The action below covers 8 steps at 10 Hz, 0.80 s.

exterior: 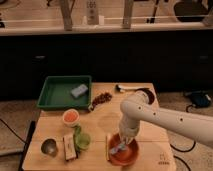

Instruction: Wipe red bowl with towel

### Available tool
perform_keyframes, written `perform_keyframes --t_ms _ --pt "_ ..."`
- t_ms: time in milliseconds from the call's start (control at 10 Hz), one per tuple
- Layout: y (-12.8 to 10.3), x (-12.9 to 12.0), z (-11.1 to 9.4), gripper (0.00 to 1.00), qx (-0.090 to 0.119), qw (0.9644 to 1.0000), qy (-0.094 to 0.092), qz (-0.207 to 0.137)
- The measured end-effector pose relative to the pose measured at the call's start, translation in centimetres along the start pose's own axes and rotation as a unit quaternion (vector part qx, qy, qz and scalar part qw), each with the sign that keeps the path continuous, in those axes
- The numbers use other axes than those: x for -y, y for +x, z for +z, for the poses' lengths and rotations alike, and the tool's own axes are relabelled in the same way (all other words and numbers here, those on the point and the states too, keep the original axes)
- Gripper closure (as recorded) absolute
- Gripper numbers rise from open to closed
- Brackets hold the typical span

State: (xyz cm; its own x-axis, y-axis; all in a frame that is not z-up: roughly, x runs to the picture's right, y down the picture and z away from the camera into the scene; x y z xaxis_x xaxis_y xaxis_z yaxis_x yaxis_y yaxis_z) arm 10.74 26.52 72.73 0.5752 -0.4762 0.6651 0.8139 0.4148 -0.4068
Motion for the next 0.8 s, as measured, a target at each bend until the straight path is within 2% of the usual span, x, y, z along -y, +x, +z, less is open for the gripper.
perform_keyframes --t_ms 400,700,800 --pt "-0.2 1.0 -0.7 1.0 -0.009 0.9998 0.0 -0.019" --pt "-2.4 2.9 -0.8 1.0 -0.015 0.9977 -0.01 -0.066" --pt "-3.4 2.7 -0.5 1.0 -0.015 0.9966 -0.016 -0.079"
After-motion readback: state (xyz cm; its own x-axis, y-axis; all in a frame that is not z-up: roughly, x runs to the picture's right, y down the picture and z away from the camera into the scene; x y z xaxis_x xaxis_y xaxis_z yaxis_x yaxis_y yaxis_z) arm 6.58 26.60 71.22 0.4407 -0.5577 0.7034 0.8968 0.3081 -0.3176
